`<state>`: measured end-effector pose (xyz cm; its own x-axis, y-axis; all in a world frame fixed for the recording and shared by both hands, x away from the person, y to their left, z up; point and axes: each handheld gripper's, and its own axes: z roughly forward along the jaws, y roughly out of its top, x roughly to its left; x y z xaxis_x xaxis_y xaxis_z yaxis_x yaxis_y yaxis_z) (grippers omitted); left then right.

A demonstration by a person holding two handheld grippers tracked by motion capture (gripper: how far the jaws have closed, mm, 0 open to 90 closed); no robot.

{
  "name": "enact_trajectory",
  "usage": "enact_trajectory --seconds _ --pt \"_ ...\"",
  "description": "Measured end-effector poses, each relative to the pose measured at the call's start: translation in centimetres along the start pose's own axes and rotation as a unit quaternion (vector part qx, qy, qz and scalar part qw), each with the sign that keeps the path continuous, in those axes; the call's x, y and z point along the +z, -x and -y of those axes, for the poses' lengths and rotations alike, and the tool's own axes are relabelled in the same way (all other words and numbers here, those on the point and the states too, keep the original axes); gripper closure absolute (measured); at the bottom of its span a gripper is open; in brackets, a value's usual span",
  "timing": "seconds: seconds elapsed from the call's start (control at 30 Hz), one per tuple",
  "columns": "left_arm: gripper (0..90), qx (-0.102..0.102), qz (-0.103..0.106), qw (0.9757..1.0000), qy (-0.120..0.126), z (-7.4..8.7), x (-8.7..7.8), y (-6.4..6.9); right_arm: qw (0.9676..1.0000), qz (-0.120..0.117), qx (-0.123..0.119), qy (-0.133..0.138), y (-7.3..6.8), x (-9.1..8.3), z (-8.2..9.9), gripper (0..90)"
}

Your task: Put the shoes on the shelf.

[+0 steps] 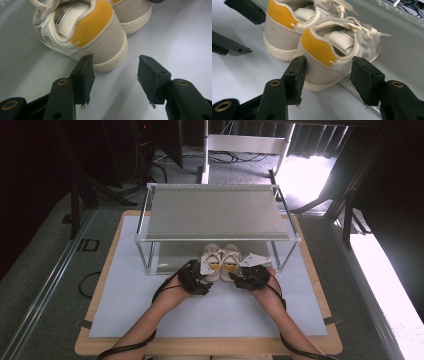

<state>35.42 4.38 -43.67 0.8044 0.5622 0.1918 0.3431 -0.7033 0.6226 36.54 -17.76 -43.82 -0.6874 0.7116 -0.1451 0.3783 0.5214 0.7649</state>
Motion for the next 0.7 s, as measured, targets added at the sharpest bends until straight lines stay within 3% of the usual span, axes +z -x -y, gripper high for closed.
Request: enact_trajectory --seconds 0.13,0.3,0.7 --pt "46.1 -0.004 0.002 1.0 0.004 -0.3 0.4 -0.2 0.9999 0.012 0.0 -0.003 0.3 0.2 -0.2 44.8" --pt "46.1 -0.007 0.008 0.9999 0.008 -0.8 0.9 -0.3 0.9995 0.017 0.027 0.002 1.0 0.4 0.2 44.7" --pt "46.2 -0.014 0.001 0.9999 0.002 -2.3 2.7 -1.6 0.9983 0.037 0.044 -0.007 2.6 1.7 -0.3 47.2"
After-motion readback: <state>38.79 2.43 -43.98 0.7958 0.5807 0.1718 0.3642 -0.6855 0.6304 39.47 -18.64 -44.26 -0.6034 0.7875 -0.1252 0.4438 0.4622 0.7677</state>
